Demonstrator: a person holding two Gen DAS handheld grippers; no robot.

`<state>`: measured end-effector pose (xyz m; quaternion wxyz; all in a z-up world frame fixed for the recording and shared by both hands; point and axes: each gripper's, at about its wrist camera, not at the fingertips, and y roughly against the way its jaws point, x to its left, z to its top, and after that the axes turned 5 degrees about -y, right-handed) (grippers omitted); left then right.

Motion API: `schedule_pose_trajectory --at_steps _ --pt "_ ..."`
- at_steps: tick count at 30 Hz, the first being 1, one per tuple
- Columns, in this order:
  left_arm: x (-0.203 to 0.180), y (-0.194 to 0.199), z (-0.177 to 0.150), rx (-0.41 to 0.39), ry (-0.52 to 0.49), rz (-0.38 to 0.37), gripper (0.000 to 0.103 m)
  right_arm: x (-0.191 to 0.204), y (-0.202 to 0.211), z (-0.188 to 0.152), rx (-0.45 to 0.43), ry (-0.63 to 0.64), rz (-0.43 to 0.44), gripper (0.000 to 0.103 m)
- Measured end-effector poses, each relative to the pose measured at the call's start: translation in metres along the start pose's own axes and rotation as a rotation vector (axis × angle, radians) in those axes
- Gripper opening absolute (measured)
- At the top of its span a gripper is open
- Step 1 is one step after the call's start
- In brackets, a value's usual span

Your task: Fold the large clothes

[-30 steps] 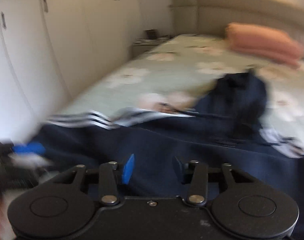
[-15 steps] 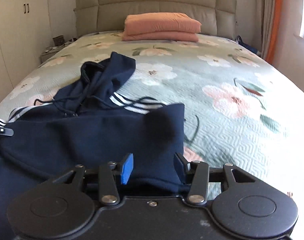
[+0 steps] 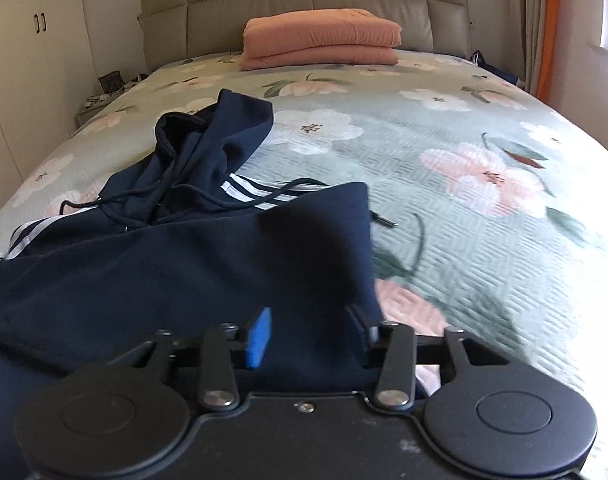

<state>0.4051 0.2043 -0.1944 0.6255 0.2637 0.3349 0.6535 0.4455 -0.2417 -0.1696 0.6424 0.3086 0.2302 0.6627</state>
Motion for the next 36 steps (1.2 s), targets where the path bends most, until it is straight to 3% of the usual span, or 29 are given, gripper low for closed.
schedule_pose_trajectory --at_steps 4,6,8,10,12,13,14,17,22,24,25,27,31,36 --pt "0.007 0.042 0.001 -0.202 0.064 0.05 0.046 0.012 -0.028 0.014 -0.003 -0.025 0.019 0.034" --pt "0.0 0.05 0.006 -0.238 0.034 -0.012 0.046 0.017 -0.04 0.014 0.007 -0.031 0.017 0.034" --pt "-0.015 0.045 0.006 -0.225 -0.008 -0.138 0.046 0.019 -0.057 0.005 0.071 -0.049 0.015 0.034" --pt "-0.028 0.022 0.003 -0.159 -0.017 -0.211 0.046 0.024 -0.056 -0.008 0.034 0.004 -0.002 0.034" --pt "-0.035 -0.017 -0.003 -0.01 -0.001 -0.166 0.029 0.03 -0.05 -0.014 0.018 0.074 -0.033 0.034" --pt "-0.034 -0.027 -0.01 0.005 0.0 -0.128 0.018 0.03 -0.046 -0.016 0.025 0.084 -0.039 0.034" --pt "-0.029 -0.025 -0.015 -0.026 0.007 -0.131 0.015 0.028 -0.041 -0.018 0.036 0.091 -0.042 0.034" --pt "-0.009 -0.018 -0.021 -0.007 0.086 -0.163 0.006 0.024 -0.023 -0.028 0.073 0.157 -0.066 0.034" --pt "0.026 0.019 -0.045 -0.035 0.184 -0.258 0.006 0.025 0.004 -0.051 0.081 0.214 -0.122 0.035" --pt "0.038 0.038 -0.054 -0.054 0.216 -0.275 0.009 0.026 0.011 -0.055 0.126 0.195 -0.125 0.036" --pt "0.046 0.048 -0.059 -0.052 0.224 -0.271 0.011 0.025 0.013 -0.057 0.156 0.175 -0.111 0.036" --pt "0.058 0.068 -0.066 -0.052 0.22 -0.193 0.028 0.026 0.022 -0.062 0.185 0.144 -0.073 0.036" --pt "0.109 0.109 -0.09 -0.079 0.291 -0.063 0.039 0.039 0.045 -0.072 0.179 0.16 -0.065 0.045" --pt "0.217 0.146 -0.122 -0.113 0.617 0.089 0.047 0.055 0.062 -0.08 0.183 0.179 -0.05 0.049"
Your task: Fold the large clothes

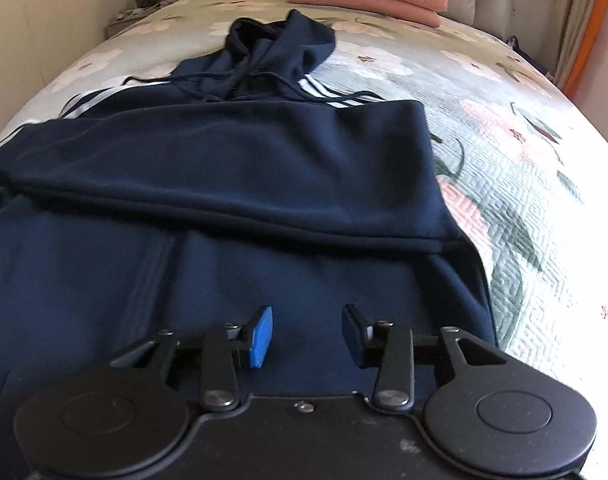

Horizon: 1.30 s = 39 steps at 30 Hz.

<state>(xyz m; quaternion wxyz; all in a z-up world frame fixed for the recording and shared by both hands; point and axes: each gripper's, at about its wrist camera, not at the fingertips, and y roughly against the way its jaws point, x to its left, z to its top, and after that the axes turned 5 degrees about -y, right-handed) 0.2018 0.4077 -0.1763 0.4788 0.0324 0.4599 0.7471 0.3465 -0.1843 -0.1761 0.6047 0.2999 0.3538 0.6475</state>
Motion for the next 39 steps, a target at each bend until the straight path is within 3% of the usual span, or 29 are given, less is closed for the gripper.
schedule_pose_trajectory --at_steps 4,8,11,16,17,19,20,21,25,30,35,39 --pt "0.068 -0.001 0.028 -0.012 0.204 0.032 0.055 0.017 0.004 -0.004 0.01 0.032 -0.007 0.051" --pt "0.105 -0.031 0.048 0.04 0.343 -0.037 0.073 0.034 -0.001 -0.003 0.025 0.057 -0.007 0.056" --pt "0.126 -0.06 0.051 0.117 0.468 -0.089 0.072 0.049 -0.004 -0.004 0.037 0.084 -0.013 0.056" --pt "0.153 -0.102 0.039 0.174 0.622 -0.168 0.069 0.069 -0.004 -0.009 0.019 0.159 -0.057 0.06" --pt "0.156 -0.109 0.037 0.171 0.653 -0.192 0.065 0.072 -0.004 -0.009 0.014 0.172 -0.065 0.061" --pt "0.161 -0.118 0.036 0.135 0.689 -0.232 0.045 0.077 -0.002 -0.012 0.008 0.198 -0.079 0.061" --pt "0.161 -0.118 0.036 0.108 0.694 -0.236 0.016 0.079 0.0 -0.014 0.004 0.209 -0.083 0.061" --pt "0.161 -0.116 0.039 0.079 0.681 -0.217 0.008 0.08 0.002 -0.014 -0.001 0.219 -0.086 0.061" --pt "0.131 -0.08 0.052 -0.092 0.505 -0.166 0.008 0.083 0.01 -0.018 -0.029 0.244 -0.087 0.064" --pt "0.059 -0.011 0.066 -0.269 0.211 -0.155 0.008 0.082 0.021 -0.019 -0.061 0.241 -0.068 0.064" --pt "-0.075 0.05 0.051 -0.394 -0.261 -0.178 0.008 0.077 0.043 -0.021 -0.102 0.232 -0.051 0.064" --pt "-0.193 0.071 -0.001 -0.396 -0.619 -0.319 0.009 0.068 0.061 -0.019 -0.156 0.215 -0.044 0.067"
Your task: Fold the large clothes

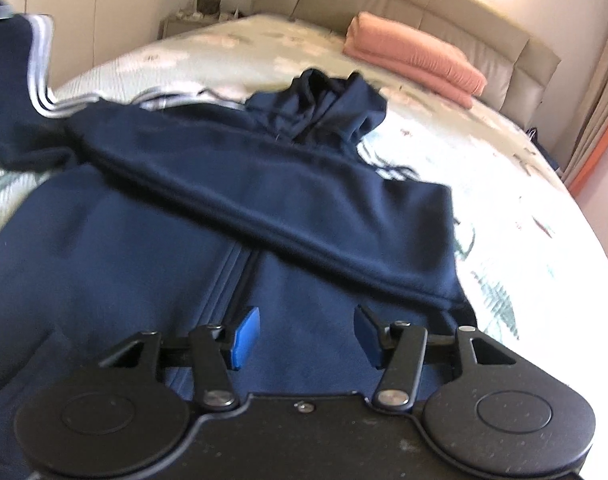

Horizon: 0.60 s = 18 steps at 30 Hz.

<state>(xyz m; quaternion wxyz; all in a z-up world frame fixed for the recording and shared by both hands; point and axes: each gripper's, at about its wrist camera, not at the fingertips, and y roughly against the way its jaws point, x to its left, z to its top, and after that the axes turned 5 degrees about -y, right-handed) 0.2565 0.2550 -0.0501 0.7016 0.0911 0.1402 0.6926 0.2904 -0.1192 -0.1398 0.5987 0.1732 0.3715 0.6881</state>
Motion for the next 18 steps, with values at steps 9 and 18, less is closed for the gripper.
schedule_pose_trajectory --at_steps 9,18 --pt "-0.203 -0.073 -0.1 0.321 -0.58 -0.208 0.057 -0.024 -0.012 0.012 0.007 -0.128 0.093 0.067" --pt "-0.165 -0.034 -0.126 0.364 -0.539 -0.176 0.059 -0.015 -0.061 0.078 0.0 -0.383 0.432 0.069"
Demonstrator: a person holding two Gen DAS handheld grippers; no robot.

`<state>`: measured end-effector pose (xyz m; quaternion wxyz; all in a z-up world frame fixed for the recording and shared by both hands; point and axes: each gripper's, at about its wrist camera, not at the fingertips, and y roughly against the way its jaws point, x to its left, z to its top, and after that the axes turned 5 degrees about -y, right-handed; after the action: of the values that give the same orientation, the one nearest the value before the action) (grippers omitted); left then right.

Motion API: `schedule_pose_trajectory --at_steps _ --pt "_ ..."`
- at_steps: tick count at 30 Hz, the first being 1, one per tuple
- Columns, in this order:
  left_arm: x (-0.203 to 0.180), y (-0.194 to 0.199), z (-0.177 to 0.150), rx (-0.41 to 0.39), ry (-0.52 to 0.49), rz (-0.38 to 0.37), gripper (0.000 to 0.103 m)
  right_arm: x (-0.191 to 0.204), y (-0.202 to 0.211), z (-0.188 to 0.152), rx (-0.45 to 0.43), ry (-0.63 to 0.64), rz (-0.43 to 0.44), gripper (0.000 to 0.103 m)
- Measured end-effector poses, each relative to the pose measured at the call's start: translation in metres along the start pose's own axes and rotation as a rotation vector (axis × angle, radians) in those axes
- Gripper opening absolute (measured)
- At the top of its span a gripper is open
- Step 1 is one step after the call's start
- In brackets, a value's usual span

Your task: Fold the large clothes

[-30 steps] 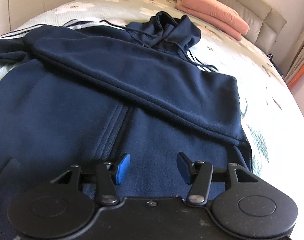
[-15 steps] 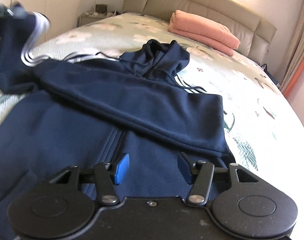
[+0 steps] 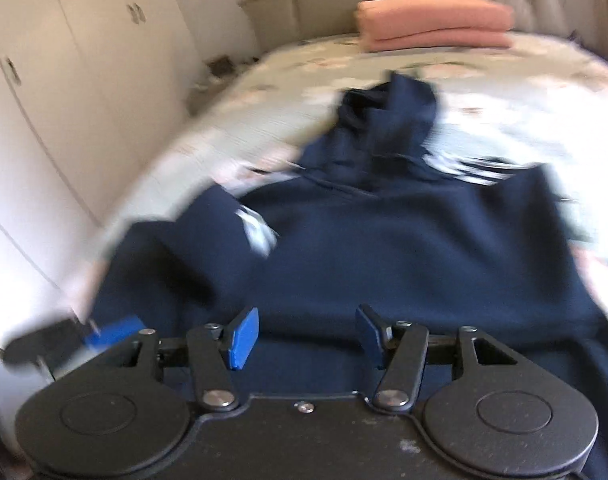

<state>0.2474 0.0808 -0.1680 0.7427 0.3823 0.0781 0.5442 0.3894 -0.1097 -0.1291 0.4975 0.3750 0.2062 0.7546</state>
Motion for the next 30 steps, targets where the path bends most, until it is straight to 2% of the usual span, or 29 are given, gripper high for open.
schedule_pose_trajectory --at_steps 7,10,11,14,16,17,18,20,22,25,28,30 --pt "0.03 0.004 -0.017 0.031 0.09 0.053 0.059 0.078 -0.059 0.027 -0.012 0.124 0.059 0.082" --pt "0.039 0.003 -0.021 0.027 0.128 0.056 0.059 0.108 -0.077 0.028 -0.021 0.167 0.047 0.085" --pt "0.041 0.006 -0.024 0.028 0.13 0.062 0.059 0.115 -0.085 0.028 -0.02 0.181 0.03 0.086" --pt "0.046 0.005 -0.029 0.042 0.13 0.074 0.059 0.131 -0.111 0.022 -0.003 0.213 -0.103 0.092" --pt "0.049 0.002 -0.031 0.05 0.136 0.073 0.059 0.131 -0.126 0.018 0.024 0.218 -0.146 0.092" --pt "0.05 0.0 -0.031 0.052 0.139 0.074 0.059 0.131 -0.131 0.016 0.023 0.224 -0.18 0.089" --pt "0.05 -0.003 -0.03 0.053 0.142 0.074 0.059 0.13 -0.131 0.015 0.009 0.232 -0.199 0.056" --pt "0.051 -0.003 -0.029 0.052 0.141 0.079 0.059 0.12 -0.123 0.016 -0.023 0.217 -0.163 0.02" --pt "0.052 -0.002 -0.025 0.049 0.141 0.092 0.059 0.103 -0.104 0.023 -0.067 0.144 -0.114 0.017" --pt "0.055 0.002 -0.016 0.032 0.162 0.103 0.059 0.076 -0.056 0.039 -0.207 0.1 -0.092 0.016" --pt "0.06 0.003 -0.002 -0.008 0.189 0.095 0.059 0.035 -0.01 0.061 -0.312 0.042 -0.099 0.013" --pt "0.059 0.003 0.011 -0.032 0.195 0.093 0.06 0.007 0.014 0.072 -0.369 0.02 -0.141 0.013"
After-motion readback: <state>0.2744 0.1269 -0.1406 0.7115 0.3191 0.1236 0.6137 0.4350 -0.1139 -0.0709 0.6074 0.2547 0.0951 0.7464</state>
